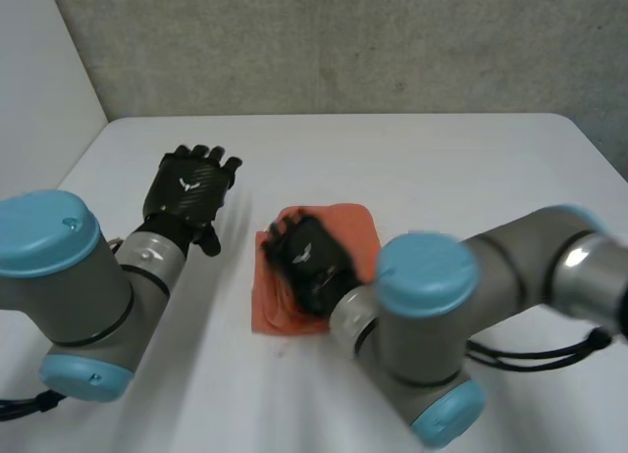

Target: Fold the laundry

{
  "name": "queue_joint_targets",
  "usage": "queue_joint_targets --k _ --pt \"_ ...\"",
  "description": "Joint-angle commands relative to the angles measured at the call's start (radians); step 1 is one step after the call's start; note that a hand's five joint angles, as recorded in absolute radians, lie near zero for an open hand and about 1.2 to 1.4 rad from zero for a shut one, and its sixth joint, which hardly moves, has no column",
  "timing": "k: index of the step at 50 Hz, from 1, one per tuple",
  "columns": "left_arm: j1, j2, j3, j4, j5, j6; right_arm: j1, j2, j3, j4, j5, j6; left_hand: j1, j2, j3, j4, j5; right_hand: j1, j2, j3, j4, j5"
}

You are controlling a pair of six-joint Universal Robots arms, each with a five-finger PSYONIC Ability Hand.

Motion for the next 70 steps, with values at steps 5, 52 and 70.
queue_joint_targets --k 5,52,70 --pt "-0.117 -0.098 0.208 -0.122 0.014 -0.200 -0.285 -0.194 0.111 -0.016 -0.028 0.573 -0.010 -0.009 -0.022 -0.010 -0.018 -0.026 -0.039 -0.035 -0.055 -0.061" --pt "-0.108 -0.070 0.272 -0.421 -0.036 -0.252 -0.350 -0.163 -0.125 0.324 -0.134 0.524 -0.010 -0.009 -0.022 -0.010 -0.018 -0.026 -0.039 -0.035 -0.055 -0.061" --pt "0.150 0.207 0.371 -0.541 0.034 -0.292 -0.475 -0.440 -0.085 0.238 0.043 0.489 -0.007 -0.006 -0.019 -0.007 -0.015 -0.026 -0.039 -0.035 -0.055 -0.061"
